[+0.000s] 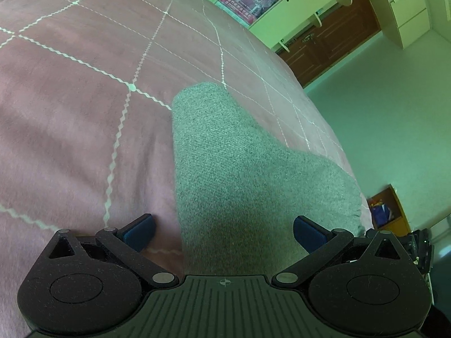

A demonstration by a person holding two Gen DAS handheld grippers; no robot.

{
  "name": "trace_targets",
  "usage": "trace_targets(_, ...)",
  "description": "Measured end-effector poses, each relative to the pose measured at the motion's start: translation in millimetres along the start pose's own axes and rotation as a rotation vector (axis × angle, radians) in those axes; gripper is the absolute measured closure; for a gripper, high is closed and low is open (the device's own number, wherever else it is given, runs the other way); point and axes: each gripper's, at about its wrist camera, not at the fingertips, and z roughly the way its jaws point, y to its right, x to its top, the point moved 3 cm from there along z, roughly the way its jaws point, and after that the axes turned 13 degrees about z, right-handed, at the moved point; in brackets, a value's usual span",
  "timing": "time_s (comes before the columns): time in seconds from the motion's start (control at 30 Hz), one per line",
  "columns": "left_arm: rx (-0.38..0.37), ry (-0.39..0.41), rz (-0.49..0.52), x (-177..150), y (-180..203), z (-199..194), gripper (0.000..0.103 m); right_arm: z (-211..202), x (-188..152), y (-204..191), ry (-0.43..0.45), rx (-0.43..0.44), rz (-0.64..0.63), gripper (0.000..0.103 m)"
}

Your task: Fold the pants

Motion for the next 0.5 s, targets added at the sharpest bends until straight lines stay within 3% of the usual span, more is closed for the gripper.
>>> trace_targets(0.37, -0.124, -0.021, -0.019, 6.4, -3.0, 20.3, 0.002, 18.5, -5.5, -18.7, -0.121, 0.035, -0.094, 0.005)
trace_targets(0.4, -0.147, -0.029, -0.02, 6.3, -0.9, 22.9, 0.005, 17.1, -4.1, -18.1, -0.121, 0.049, -0.082, 0.005)
trace_targets(0.43, -0.167, -0.039, -0.038, 6.5, -0.7, 27.3, 0.018, 15.0, -2.3, -16.0, -0.117, 0.073, -0.056, 0.006)
trace_targets(0.5, -0.175, -0.031, -0.075, 4.6, -5.1, 33.0, 0.025, 10.8, 2.7, -11.1, -0.106, 0.079, -0.025, 0.017)
